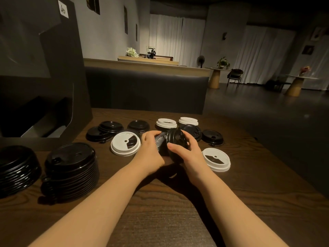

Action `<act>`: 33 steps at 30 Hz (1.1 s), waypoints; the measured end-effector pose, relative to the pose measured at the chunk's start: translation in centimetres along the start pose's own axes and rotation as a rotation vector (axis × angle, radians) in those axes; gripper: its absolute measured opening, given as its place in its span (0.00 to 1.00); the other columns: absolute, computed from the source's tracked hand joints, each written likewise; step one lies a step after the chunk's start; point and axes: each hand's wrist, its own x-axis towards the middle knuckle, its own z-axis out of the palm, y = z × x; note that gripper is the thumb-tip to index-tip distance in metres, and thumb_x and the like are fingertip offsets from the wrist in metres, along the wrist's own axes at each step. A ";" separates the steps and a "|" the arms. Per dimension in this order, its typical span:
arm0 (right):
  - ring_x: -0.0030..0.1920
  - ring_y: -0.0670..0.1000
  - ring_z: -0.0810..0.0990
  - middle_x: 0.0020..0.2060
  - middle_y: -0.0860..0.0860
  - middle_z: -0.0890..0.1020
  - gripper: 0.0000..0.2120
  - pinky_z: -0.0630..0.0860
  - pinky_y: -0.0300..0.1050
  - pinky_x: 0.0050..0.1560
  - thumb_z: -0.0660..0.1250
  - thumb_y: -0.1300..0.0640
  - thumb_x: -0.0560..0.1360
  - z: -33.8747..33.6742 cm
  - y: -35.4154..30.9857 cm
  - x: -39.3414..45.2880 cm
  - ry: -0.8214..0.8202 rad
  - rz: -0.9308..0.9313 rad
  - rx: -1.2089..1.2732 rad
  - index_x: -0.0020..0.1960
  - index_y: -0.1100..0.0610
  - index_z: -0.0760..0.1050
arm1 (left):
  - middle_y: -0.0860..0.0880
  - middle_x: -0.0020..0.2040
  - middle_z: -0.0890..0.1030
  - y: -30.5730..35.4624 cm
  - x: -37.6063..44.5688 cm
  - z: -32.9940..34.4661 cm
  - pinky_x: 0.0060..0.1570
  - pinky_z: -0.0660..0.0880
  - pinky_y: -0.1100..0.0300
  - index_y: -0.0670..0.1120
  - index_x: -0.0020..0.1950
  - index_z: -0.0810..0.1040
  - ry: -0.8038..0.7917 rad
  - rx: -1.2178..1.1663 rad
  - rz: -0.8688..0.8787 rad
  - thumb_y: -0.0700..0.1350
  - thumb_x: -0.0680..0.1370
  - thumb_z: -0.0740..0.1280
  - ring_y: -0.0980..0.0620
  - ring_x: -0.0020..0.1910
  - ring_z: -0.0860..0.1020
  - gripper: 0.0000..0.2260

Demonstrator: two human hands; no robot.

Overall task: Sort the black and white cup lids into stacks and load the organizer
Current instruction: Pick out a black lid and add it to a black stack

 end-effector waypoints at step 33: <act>0.56 0.42 0.69 0.61 0.44 0.68 0.38 0.68 0.30 0.48 0.74 0.51 0.70 0.9 0.6 -0.4 0.101 -0.062 -0.231 0.72 0.50 0.56 | 0.42 0.52 0.82 0.1 0.6 0.4 0.51 0.76 0.49 0.43 0.59 0.77 -0.144 -1.062 -0.299 0.40 0.83 0.52 0.45 0.52 0.80 0.14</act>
